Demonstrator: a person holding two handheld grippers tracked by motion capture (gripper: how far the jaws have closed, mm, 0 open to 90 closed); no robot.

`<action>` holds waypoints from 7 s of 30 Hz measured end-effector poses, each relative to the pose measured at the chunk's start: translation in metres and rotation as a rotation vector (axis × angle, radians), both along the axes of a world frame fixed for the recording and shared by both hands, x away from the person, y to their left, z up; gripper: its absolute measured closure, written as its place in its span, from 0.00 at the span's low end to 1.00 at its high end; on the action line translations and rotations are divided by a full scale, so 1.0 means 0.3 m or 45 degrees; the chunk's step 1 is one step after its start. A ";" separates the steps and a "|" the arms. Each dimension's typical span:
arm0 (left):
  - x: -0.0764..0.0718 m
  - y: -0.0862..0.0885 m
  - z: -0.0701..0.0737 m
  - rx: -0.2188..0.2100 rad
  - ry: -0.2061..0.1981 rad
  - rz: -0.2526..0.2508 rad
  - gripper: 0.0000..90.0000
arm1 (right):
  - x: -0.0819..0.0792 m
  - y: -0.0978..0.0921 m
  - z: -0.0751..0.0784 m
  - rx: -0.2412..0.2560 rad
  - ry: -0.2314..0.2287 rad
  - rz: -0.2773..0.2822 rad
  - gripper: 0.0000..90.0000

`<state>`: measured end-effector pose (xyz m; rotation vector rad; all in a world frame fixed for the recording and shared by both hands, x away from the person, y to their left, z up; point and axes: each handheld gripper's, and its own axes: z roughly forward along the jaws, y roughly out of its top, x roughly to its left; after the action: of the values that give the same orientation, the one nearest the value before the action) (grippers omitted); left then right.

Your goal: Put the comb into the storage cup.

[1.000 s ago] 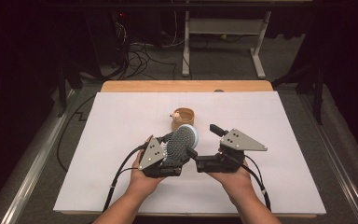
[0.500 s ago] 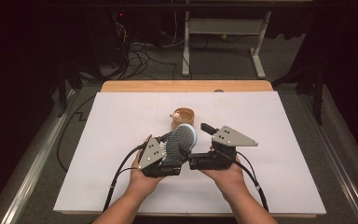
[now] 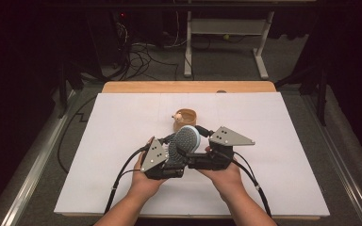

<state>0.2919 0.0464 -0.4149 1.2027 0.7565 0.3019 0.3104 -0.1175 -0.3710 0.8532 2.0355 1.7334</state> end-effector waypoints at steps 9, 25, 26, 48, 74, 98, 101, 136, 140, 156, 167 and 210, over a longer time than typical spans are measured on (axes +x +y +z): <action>-0.004 -0.001 0.002 0.000 -0.007 0.000 0.23 | 0.016 -0.004 -0.010 0.069 0.052 0.018 0.28; -0.001 0.001 0.004 0.001 -0.008 0.015 0.23 | 0.024 -0.005 -0.017 0.119 0.128 0.044 0.43; 0.000 0.001 0.004 0.002 -0.008 0.017 0.23 | 0.025 -0.006 -0.016 0.120 0.128 0.044 0.44; 0.003 -0.001 0.006 0.004 0.003 0.028 0.23 | 0.031 -0.011 -0.008 0.147 0.154 0.021 0.56; 0.002 -0.003 0.023 0.019 -0.017 0.059 0.23 | 0.029 0.001 0.024 0.122 0.148 0.004 0.65; 0.005 -0.005 0.016 0.018 -0.029 0.071 0.23 | 0.036 0.001 0.016 0.142 0.161 0.003 0.67; 0.004 -0.004 0.017 0.020 -0.027 0.069 0.23 | 0.036 0.002 0.017 0.146 0.161 0.002 0.67; 0.026 0.016 0.018 -0.015 0.116 0.005 0.06 | 0.044 -0.014 0.034 0.152 0.140 -0.037 0.67; 0.026 0.038 0.027 -0.015 0.134 -0.005 0.01 | 0.048 -0.024 0.042 0.154 0.130 -0.050 0.67; 0.015 0.153 0.001 -0.007 0.136 -0.040 0.01 | 0.053 -0.063 0.055 0.166 0.089 -0.087 0.67; 0.020 0.237 -0.052 -0.014 0.111 0.044 0.01 | 0.049 -0.107 0.064 0.172 0.057 -0.117 0.67; 0.060 0.383 -0.104 -0.060 0.119 0.147 0.01 | 0.022 -0.298 0.056 0.064 -0.064 -0.248 0.66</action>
<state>0.3099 0.1615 -0.4462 1.1370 0.9114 0.3233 0.3170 -0.2069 -0.3542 0.9781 1.8184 1.6868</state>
